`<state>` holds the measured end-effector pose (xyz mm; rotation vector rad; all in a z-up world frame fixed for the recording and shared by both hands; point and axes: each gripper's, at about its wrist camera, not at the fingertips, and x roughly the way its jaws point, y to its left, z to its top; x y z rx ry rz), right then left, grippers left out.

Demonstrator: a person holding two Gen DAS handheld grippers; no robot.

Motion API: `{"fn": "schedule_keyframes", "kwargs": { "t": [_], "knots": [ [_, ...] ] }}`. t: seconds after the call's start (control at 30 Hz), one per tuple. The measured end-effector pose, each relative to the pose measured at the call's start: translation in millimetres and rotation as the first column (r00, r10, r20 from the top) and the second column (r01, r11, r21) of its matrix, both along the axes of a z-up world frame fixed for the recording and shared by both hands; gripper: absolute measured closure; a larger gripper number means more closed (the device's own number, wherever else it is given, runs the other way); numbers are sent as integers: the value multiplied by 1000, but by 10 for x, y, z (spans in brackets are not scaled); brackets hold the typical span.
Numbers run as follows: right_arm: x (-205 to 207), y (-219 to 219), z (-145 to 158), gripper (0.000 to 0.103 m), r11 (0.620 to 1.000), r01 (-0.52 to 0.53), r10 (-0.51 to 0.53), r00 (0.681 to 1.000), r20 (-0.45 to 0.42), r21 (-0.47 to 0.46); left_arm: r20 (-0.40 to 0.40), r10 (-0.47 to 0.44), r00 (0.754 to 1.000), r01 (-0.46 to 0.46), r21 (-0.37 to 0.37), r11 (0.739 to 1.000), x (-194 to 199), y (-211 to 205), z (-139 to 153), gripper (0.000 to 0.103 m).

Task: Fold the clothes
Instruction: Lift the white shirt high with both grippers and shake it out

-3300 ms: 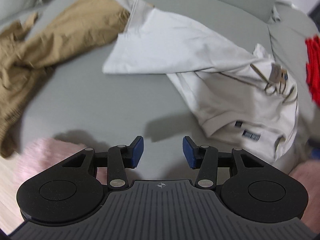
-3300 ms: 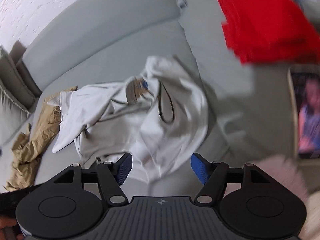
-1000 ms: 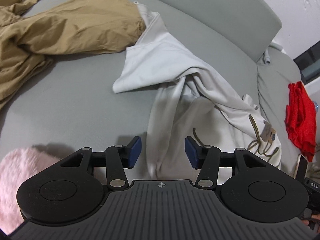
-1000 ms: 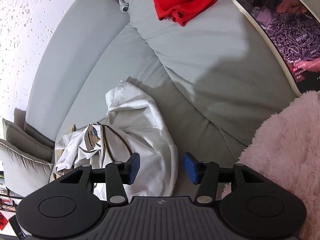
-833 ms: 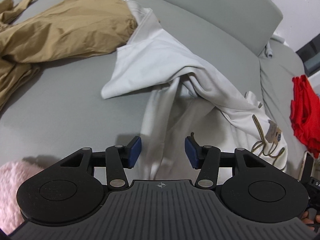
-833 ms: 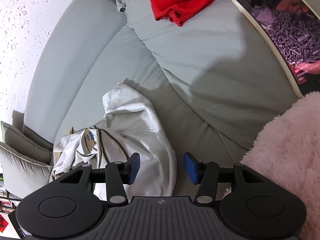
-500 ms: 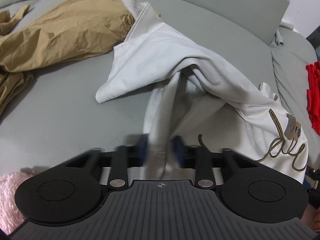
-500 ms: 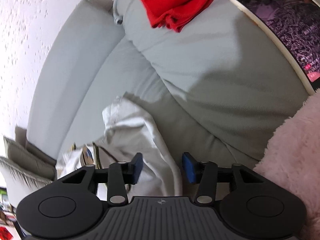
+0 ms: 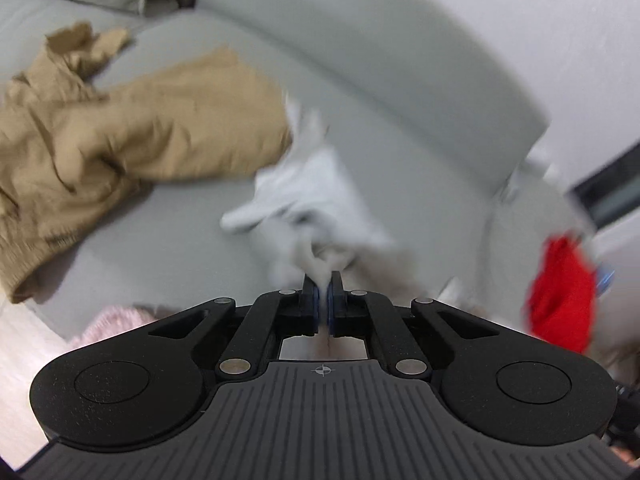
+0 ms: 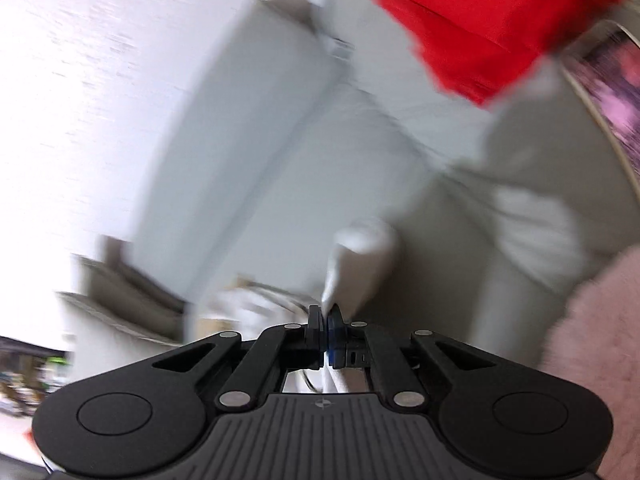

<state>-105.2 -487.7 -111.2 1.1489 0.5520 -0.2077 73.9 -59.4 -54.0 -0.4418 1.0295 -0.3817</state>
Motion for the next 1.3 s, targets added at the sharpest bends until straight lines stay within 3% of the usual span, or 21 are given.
{"fn": "schedule_keyframes", "kwargs": {
  "t": [0.03,0.1,0.13,0.2,0.27,0.3,0.33,0.37,0.47,0.53,0.63,0.73,0.77,0.83,0.93,1.03,1.1,1.13,1.2,1.27,1.3],
  "knots": [
    [32,1,136,99,1000,-3,3,999,34,-8,31,28,999,-26,-74,997,41,82,317,100],
    [145,15,805,99,998,-2,16,979,203,-70,121,57,991,-36,-173,984,37,194,889,100],
    [154,24,972,99,996,2,20,969,247,-90,184,68,981,-28,-212,977,4,244,1182,100],
    [115,87,1637,99,982,48,34,905,423,-181,313,104,944,-14,-277,961,-124,339,1707,100],
    [3,144,1989,99,969,98,36,852,523,-226,405,156,901,-11,-339,941,-270,450,2067,100],
    [-90,183,2159,99,958,139,30,821,570,-252,423,174,889,-17,-350,937,-315,484,2149,100],
    [-129,199,2214,99,950,160,26,815,579,-268,418,198,887,-46,-346,937,-341,524,2190,99],
    [-139,203,2233,99,947,160,22,834,551,-279,413,223,883,-77,-342,937,-366,564,2230,100],
    [-130,152,2180,99,964,116,10,882,471,-237,315,222,923,-98,-365,926,-359,646,2184,100],
    [-213,174,2221,99,964,117,14,877,481,-241,376,233,897,-75,-390,918,-529,700,2330,100],
    [-608,342,2555,99,934,187,37,797,603,-305,468,260,844,-38,-432,901,-780,858,2620,100],
    [-1034,517,2897,99,890,258,61,749,660,-376,507,274,817,-15,-457,889,-873,1019,2831,99],
    [-1067,527,2926,99,887,260,62,750,659,-380,508,274,817,-18,-453,892,-878,1051,2881,99],
    [-1071,507,2939,99,888,246,54,784,619,-389,503,259,825,-23,-428,903,-792,1057,2888,99],
    [-863,448,2788,99,891,224,34,835,549,-395,432,226,873,-55,-373,926,-485,895,2710,99],
    [-158,292,2330,99,909,177,-13,917,398,-377,302,178,936,-93,-276,957,56,578,2244,99],
    [221,279,2033,99,911,160,-29,943,331,-379,246,156,957,-113,-181,977,474,347,2027,99],
    [579,208,1830,99,920,147,-45,961,274,-363,233,153,960,-111,-185,976,644,247,2022,99],
    [846,118,1725,99,924,151,-69,970,235,-352,208,147,967,-106,-196,975,982,50,2015,100],
    [1098,68,1938,99,913,178,-79,960,268,-368,184,141,973,-102,-206,973,1321,-148,2008,100],
    [1211,47,2052,99,907,191,-83,955,285,-376,236,140,962,-87,-220,972,1352,-178,2184,100]
  ]
}}
